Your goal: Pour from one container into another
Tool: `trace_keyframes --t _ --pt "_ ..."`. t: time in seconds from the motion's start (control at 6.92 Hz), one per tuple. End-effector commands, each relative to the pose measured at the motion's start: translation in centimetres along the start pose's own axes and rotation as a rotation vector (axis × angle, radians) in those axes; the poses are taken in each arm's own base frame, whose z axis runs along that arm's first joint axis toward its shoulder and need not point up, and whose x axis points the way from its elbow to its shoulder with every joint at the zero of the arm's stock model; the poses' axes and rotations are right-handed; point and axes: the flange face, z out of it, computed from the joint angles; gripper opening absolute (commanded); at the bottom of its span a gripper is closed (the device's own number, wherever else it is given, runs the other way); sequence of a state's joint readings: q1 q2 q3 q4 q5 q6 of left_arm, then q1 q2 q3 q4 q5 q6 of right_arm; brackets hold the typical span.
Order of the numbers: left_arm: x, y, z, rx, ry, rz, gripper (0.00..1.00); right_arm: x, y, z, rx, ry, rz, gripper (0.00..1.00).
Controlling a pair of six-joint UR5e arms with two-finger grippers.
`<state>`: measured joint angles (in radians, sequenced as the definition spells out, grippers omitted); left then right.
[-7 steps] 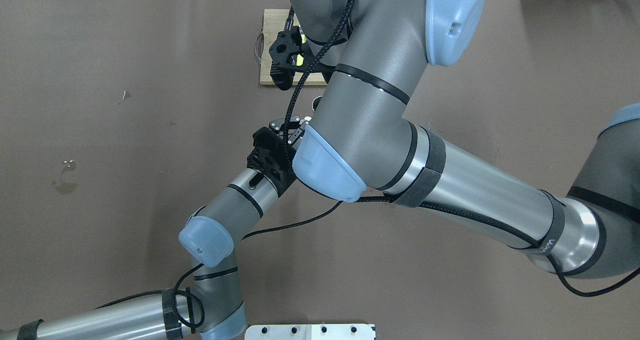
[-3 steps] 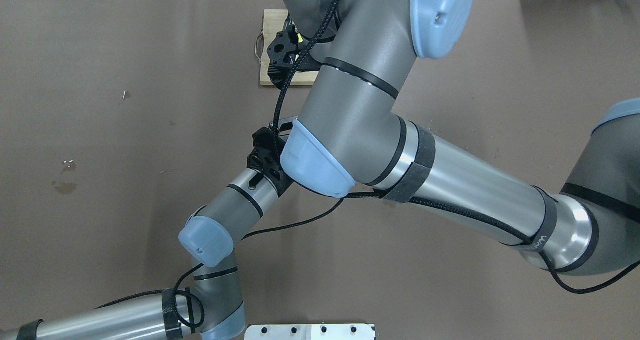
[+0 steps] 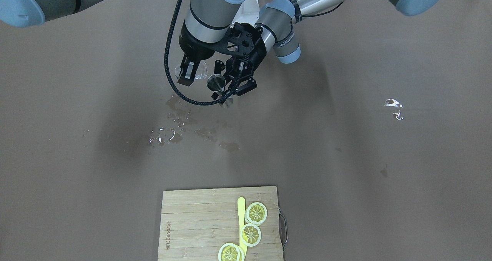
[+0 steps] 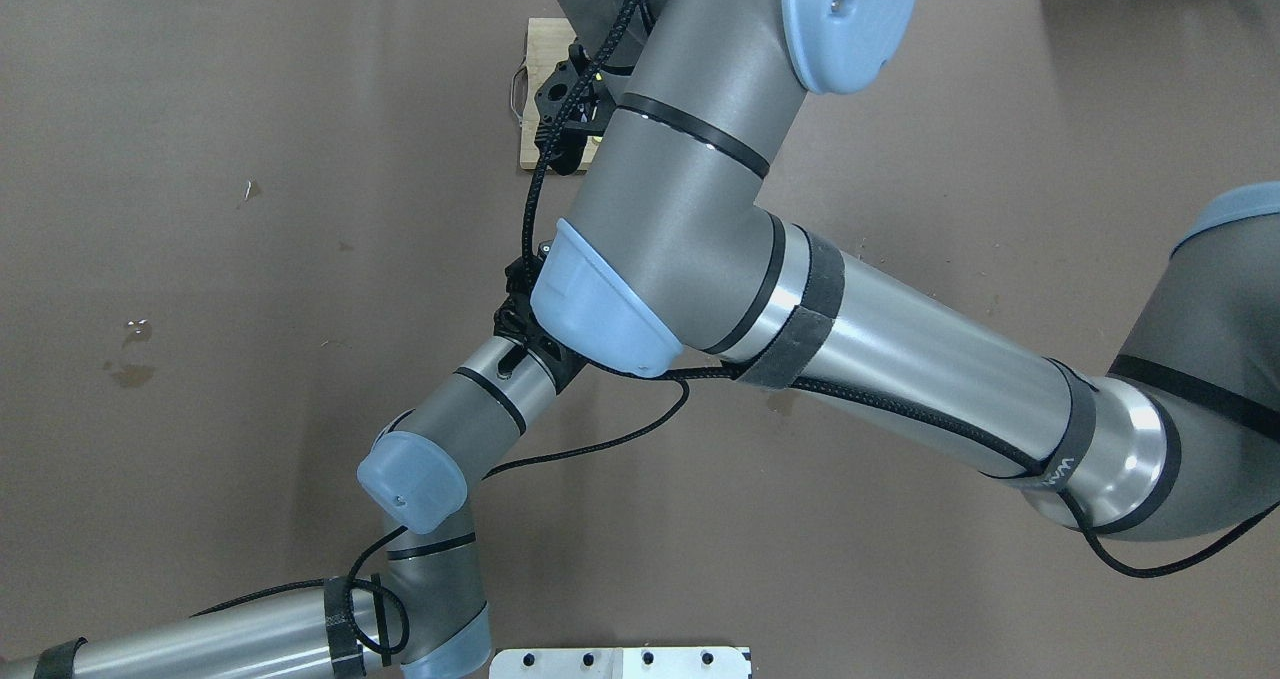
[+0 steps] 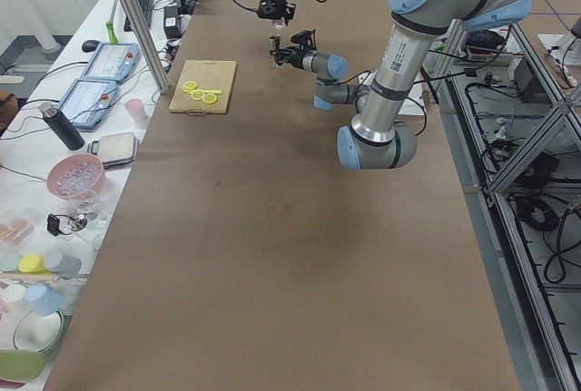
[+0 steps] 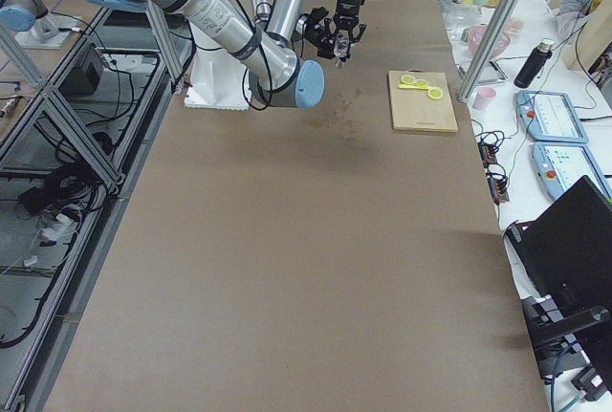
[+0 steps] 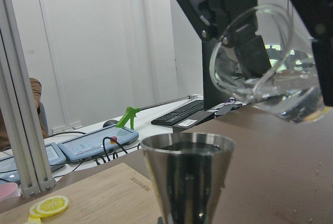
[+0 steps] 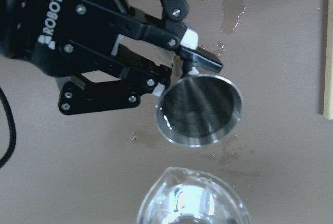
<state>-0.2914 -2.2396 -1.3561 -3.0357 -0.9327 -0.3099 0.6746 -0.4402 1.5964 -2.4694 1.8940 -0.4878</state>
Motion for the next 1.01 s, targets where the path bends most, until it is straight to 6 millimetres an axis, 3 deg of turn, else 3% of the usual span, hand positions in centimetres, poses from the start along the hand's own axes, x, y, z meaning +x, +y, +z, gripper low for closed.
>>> trace_keyframes --t 0.0,0.87 --pt "0.00 0.00 0.00 0.000 0.000 0.000 0.00 0.55 -1.39 -0.57 -0.017 -0.010 0.006 0.00" --pt "-0.10 -0.12 -0.16 0.011 0.002 -0.008 0.00 1.22 -2.14 -0.51 -0.097 -0.055 -0.018 0.00"
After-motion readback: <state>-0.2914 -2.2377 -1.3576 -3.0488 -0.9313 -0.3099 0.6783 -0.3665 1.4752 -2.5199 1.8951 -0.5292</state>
